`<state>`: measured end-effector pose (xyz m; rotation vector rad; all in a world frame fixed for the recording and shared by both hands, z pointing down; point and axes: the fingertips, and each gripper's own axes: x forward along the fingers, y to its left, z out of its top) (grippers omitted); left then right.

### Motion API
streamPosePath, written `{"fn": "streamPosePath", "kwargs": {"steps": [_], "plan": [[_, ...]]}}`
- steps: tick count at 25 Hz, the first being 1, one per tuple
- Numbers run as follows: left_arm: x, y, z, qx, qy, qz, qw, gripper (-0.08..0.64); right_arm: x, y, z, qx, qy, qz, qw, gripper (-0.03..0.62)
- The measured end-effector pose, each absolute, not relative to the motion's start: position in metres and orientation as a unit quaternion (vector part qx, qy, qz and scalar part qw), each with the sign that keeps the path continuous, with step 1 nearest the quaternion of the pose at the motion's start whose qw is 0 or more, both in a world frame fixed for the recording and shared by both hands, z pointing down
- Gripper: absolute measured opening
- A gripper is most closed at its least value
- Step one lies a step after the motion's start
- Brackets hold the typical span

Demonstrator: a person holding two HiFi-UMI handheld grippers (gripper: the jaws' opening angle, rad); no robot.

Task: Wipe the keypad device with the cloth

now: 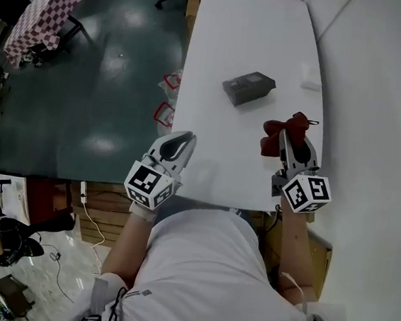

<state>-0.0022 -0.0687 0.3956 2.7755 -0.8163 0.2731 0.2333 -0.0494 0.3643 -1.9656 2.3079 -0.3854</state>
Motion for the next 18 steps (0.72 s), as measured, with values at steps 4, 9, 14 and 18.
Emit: {"fn": "streamPosePath", "kwargs": {"steps": [4,9,14,18], "plan": [[0.023,-0.077,0.403,0.95,-0.273,0.109,0.108,0.015,0.257,-0.075,0.367,-0.636,0.76,-0.135,0.018,0.098],[0.049,-0.095,0.41,0.952,-0.26,0.129,0.1,0.11,0.265,-0.104,0.358,-0.613,0.779,-0.132,-0.007,0.098],[0.081,-0.116,0.427,0.954,-0.236,0.166,0.08,0.13,0.269,-0.135,0.354,-0.599,0.789,-0.137,-0.01,0.098],[0.104,-0.137,0.44,0.955,-0.22,0.179,0.088,0.137,0.266,-0.163,0.357,-0.585,0.799,-0.131,-0.036,0.1]]}}
